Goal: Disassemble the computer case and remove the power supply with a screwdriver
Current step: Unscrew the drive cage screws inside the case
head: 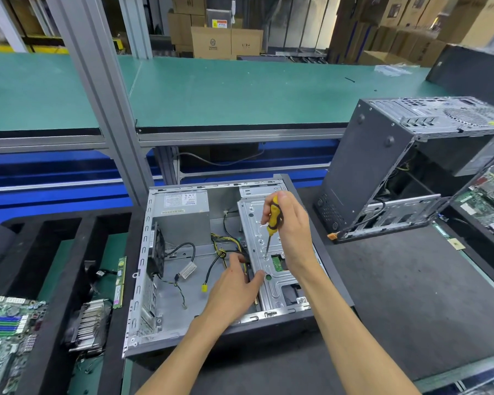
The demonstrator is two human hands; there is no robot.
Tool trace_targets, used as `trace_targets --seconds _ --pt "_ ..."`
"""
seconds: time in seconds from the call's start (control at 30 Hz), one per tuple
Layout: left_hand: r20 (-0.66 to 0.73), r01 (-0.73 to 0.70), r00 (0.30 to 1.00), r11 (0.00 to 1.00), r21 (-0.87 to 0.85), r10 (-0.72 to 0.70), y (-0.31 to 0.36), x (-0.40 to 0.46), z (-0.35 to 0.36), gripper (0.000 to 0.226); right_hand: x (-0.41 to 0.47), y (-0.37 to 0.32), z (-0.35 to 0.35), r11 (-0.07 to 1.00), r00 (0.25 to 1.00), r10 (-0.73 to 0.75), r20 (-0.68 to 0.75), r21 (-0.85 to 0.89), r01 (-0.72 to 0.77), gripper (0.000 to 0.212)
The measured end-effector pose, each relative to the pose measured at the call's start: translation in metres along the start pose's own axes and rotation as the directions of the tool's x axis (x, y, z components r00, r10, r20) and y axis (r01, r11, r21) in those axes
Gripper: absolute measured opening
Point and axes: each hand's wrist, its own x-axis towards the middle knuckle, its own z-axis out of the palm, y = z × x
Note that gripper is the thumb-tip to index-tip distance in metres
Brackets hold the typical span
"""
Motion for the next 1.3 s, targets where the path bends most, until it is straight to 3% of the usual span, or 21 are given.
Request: trace_targets --seconds 0.13,0.33,0.47,0.57,0.7,0.8,1.03,1.2,1.3 --pt "0.012 -0.016 1.000 1.000 0.018 0.015 0.001 -0.001 -0.001 0.033 0.000 -0.002 0.000 0.998 0.999 0.035 0.038 0.056 -0.037 0.043" --pt "0.000 -0.006 1.000 1.000 -0.029 0.006 0.005 -0.003 -0.004 0.037 -0.007 0.001 -0.001 0.997 1.000 0.004 -0.012 0.073 -0.003 0.019" --pt "0.024 0.027 0.999 0.992 -0.126 -0.025 0.008 -0.003 -0.008 0.044 -0.004 -0.002 -0.006 0.995 0.997 0.046 -0.062 0.089 -0.041 0.030" --pt "0.068 0.066 0.996 0.979 -0.194 -0.054 0.010 -0.002 -0.010 0.043 0.000 -0.002 -0.008 0.977 0.996 0.085 -0.033 0.201 -0.077 0.039" --pt "0.113 0.081 0.992 0.968 -0.238 -0.056 0.013 -0.002 -0.011 0.040 -0.002 0.003 -0.011 0.970 0.997 0.059 -0.041 0.239 -0.048 0.020" --pt "0.151 0.111 0.986 0.952 -0.287 -0.069 0.012 -0.002 -0.011 0.042 -0.007 0.003 -0.013 0.981 0.997 0.038 -0.073 0.195 -0.023 0.019" --pt "0.292 0.307 0.942 0.785 -0.538 -0.168 0.008 0.004 -0.013 0.042 -0.005 0.000 -0.011 0.971 0.996 0.089 -0.029 0.226 -0.080 0.040" --pt "0.391 0.452 0.892 0.465 -0.761 -0.226 0.017 0.013 -0.014 0.009 -0.005 0.004 -0.009 0.975 0.998 0.067 -0.022 0.215 -0.061 0.020" --pt "0.396 0.465 0.885 0.439 -0.769 -0.244 0.020 0.016 -0.013 0.008 -0.004 0.004 -0.009 0.983 0.998 0.058 -0.026 0.175 -0.052 0.023"
